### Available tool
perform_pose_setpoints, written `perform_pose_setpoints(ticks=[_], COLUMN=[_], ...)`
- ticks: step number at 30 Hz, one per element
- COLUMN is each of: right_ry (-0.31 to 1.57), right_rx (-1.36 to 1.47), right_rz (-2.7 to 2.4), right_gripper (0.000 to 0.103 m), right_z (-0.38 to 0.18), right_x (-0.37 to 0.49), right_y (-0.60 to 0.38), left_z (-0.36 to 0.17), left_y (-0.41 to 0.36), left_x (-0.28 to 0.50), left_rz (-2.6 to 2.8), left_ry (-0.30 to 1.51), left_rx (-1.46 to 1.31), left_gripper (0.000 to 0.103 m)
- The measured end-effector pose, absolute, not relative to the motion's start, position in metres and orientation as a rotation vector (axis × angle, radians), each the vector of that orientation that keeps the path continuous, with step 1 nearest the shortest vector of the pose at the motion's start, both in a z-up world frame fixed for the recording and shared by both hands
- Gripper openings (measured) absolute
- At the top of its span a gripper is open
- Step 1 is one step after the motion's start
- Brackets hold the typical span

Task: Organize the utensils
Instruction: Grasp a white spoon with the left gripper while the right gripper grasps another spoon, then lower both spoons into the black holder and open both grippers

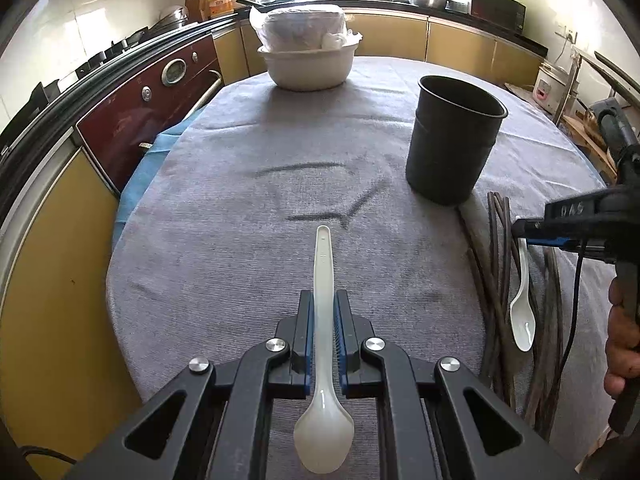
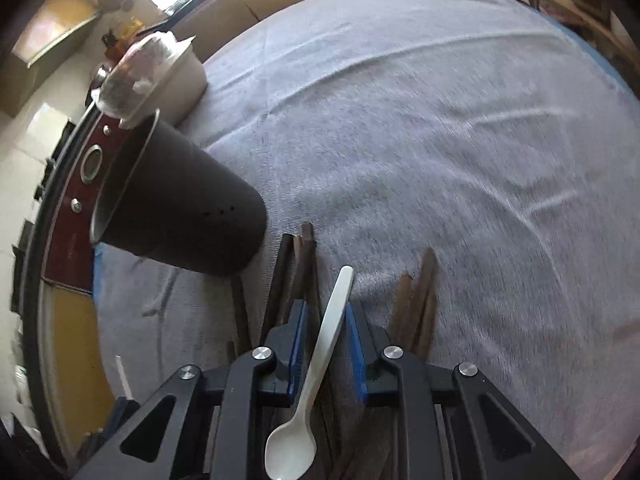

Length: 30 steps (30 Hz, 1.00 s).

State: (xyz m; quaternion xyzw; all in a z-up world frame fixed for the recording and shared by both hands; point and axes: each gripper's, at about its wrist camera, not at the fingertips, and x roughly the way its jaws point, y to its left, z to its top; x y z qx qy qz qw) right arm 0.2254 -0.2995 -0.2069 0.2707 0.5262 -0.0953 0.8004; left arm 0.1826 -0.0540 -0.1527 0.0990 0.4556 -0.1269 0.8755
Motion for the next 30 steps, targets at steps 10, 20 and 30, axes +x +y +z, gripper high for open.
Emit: perform_pose_setpoints(ticks=[10, 20, 30], right_ry=[0.99, 0.698, 0.408], right_rx=[0.55, 0.559, 0.531], right_rz=[-0.124, -0.064, -0.06], right_gripper=[0.011, 0.011, 0.011], right_z=[-0.182, -0.109, -0.044], right_x=[0.194, 0.173, 0.197], right_y=[-0.292, -0.291, -0.295], left_z=[-0.138, -0.097, -0.045], left_y=[-0.044, -0.04, -0.09], left_x=[0.183, 0.208, 0.272], left_rz=[-0.278, -0.427, -0.578], left_ry=[0.937, 0.861, 0.695], left_rx=[0.154, -0.025, -0.14], left_gripper=[0.01, 0.01, 0.01])
